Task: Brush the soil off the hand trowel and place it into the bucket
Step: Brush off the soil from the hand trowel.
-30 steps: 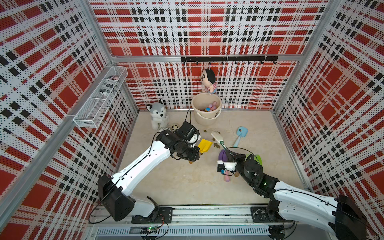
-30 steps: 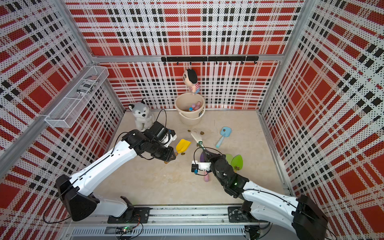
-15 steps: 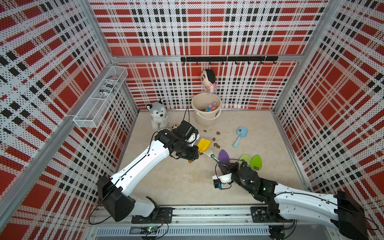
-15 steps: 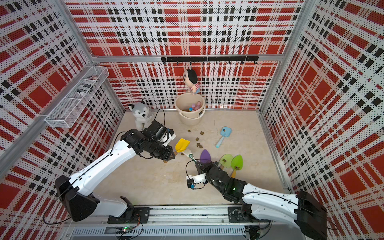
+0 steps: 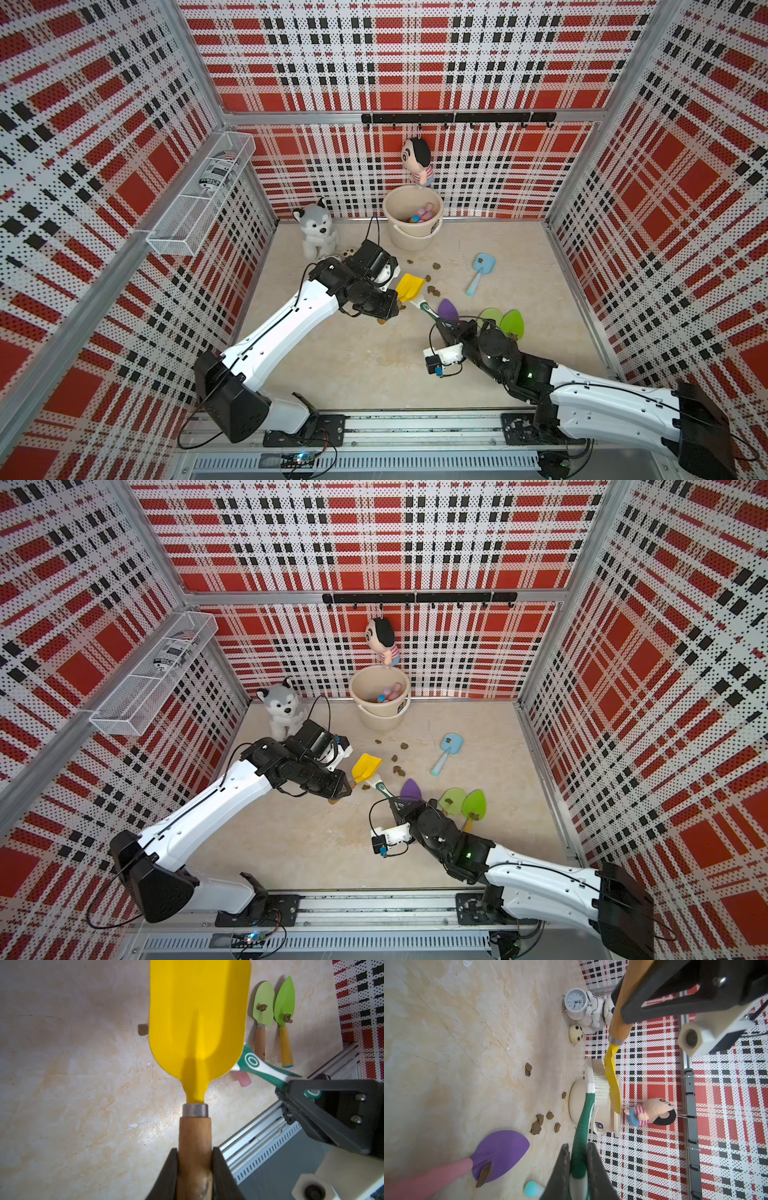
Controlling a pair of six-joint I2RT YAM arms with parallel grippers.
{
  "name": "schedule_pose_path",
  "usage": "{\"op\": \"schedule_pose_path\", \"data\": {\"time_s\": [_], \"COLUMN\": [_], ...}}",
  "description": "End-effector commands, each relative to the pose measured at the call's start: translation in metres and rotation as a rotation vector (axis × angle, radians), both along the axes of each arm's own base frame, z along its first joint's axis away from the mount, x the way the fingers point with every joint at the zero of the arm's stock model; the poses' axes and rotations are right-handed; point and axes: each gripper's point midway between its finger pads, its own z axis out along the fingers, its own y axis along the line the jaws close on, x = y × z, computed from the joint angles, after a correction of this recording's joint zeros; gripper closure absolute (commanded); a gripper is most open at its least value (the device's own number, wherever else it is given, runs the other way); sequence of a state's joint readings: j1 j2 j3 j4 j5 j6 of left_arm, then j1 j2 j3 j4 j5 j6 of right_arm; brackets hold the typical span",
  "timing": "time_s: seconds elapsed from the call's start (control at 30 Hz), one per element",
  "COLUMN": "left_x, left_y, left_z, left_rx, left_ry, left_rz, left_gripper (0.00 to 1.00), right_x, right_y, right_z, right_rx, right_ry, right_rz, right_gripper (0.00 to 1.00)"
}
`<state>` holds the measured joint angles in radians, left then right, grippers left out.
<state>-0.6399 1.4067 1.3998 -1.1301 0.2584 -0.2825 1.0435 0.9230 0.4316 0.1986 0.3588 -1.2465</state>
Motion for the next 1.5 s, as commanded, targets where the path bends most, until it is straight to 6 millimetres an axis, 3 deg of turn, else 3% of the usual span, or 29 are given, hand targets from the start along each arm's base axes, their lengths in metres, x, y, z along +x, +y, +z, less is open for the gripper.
{"op": "schedule_pose_path", "data": {"time_s": [0.0,0.23,0.33,0.47,0.67,0.83,1.1,1.27,1.47], "left_x": [-0.001,0.002,0.006,0.016,0.032,0.045,0.064,0.066,0.065], "left_y": [0.0,0.001,0.003,-0.002,-0.016,-0.026,-0.038,-0.042,-0.041], "left_z": [0.002,0.004,0.001,0.0,-0.009,-0.02,-0.017,-0.01,-0.013], "left_rx": [-0.012,-0.011,0.01,0.002,0.0,0.006,-0.023,-0.042,-0.035], "left_ry": [-0.001,-0.016,-0.038,-0.082,-0.139,-0.168,-0.201,-0.215,-0.213], "left_rz": [-0.014,-0.007,0.002,0.024,0.046,0.051,0.069,0.066,0.07], "left_gripper": [1.0,1.0,1.0,1.0,1.0,1.0,1.0,1.0,1.0], "right_x": [0.016,0.027,0.032,0.045,0.053,0.05,0.048,0.062,0.081], "right_y": [-0.014,-0.034,-0.038,-0.044,-0.036,-0.021,-0.013,-0.022,-0.035], "right_z": [0.039,0.034,0.047,0.072,0.094,0.107,0.097,0.075,0.069], "right_rx": [0.14,0.285,0.459,0.752,1.081,1.253,1.439,1.512,1.614], "right_ry": [-0.037,0.081,0.18,0.424,0.868,1.178,1.434,1.489,1.521], "right_rz": [-0.081,-0.156,-0.219,-0.312,-0.336,-0.25,-0.209,-0.305,-0.353], "right_gripper": [1.0,1.0,1.0,1.0,1.0,1.0,1.0,1.0,1.0]}}
